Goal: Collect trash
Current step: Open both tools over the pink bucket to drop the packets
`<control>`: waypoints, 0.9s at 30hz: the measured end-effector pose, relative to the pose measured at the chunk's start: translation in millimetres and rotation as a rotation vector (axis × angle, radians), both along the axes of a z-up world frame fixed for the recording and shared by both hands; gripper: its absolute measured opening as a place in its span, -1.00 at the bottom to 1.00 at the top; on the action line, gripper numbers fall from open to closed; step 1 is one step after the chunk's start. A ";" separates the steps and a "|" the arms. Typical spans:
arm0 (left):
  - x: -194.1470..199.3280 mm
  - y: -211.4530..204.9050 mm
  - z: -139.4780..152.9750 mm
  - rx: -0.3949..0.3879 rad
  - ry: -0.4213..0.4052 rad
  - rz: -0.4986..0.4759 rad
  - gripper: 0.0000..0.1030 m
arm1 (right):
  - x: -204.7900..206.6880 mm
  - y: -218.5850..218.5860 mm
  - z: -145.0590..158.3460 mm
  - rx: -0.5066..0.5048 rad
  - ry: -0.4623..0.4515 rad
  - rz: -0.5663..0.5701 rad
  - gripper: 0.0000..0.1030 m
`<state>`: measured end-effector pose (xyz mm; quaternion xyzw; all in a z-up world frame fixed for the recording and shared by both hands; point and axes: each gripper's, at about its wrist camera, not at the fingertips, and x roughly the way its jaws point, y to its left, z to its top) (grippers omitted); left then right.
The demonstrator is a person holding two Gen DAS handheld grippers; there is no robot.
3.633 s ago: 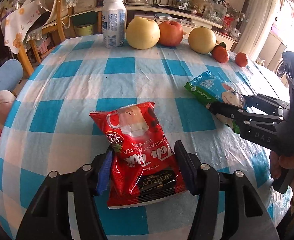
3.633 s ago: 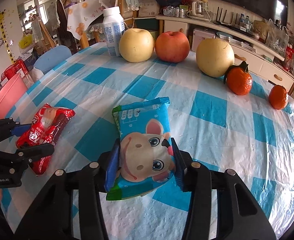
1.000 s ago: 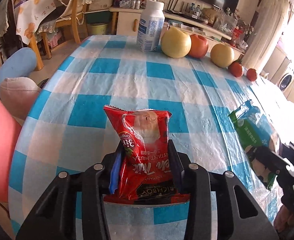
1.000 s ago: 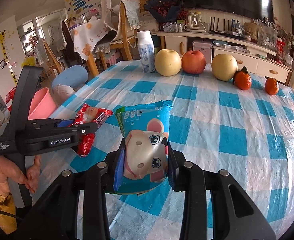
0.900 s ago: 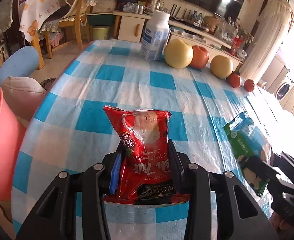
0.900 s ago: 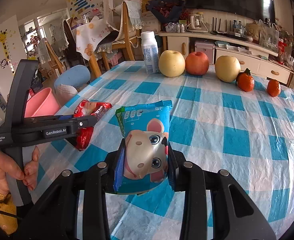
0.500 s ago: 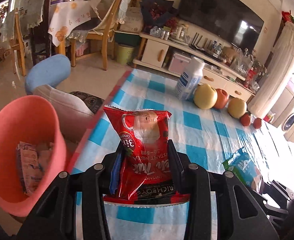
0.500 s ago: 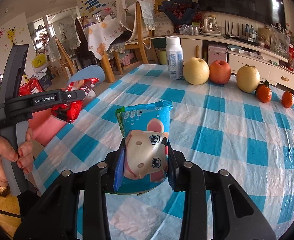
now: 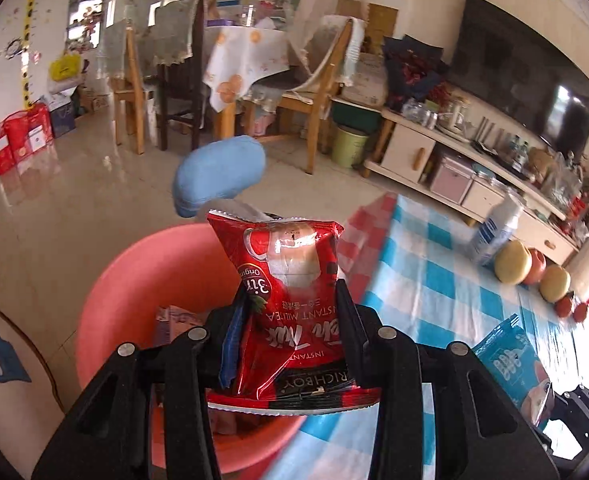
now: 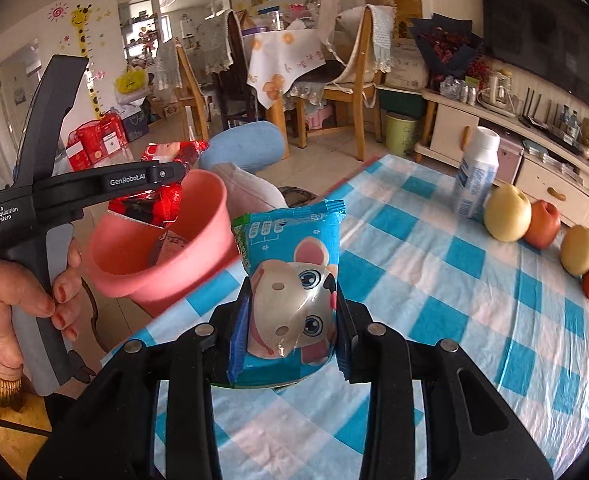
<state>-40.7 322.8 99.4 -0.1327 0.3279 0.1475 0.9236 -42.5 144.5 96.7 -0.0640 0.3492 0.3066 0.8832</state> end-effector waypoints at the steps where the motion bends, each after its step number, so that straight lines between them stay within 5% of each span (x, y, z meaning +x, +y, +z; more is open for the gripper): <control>1: -1.0 6.3 -0.3 0.001 0.001 0.017 -0.18 | 0.1 8.3 1.7 -0.009 -0.009 0.013 -0.28; 20: -10.0 84.9 -18.3 -0.093 0.018 0.211 -0.16 | 20.9 152.2 -13.3 -0.191 -0.072 0.234 -0.25; 22: -10.8 88.9 -18.6 -0.103 0.009 0.221 -0.09 | 22.2 159.0 -18.4 -0.194 -0.057 0.259 -0.13; 24: -12.7 90.9 -19.3 -0.106 -0.009 0.238 0.24 | 20.2 155.8 -18.0 -0.188 -0.089 0.240 0.35; 27: -11.2 87.3 -16.1 -0.071 -0.028 0.246 0.40 | 20.3 141.9 -13.4 -0.162 -0.109 0.192 0.41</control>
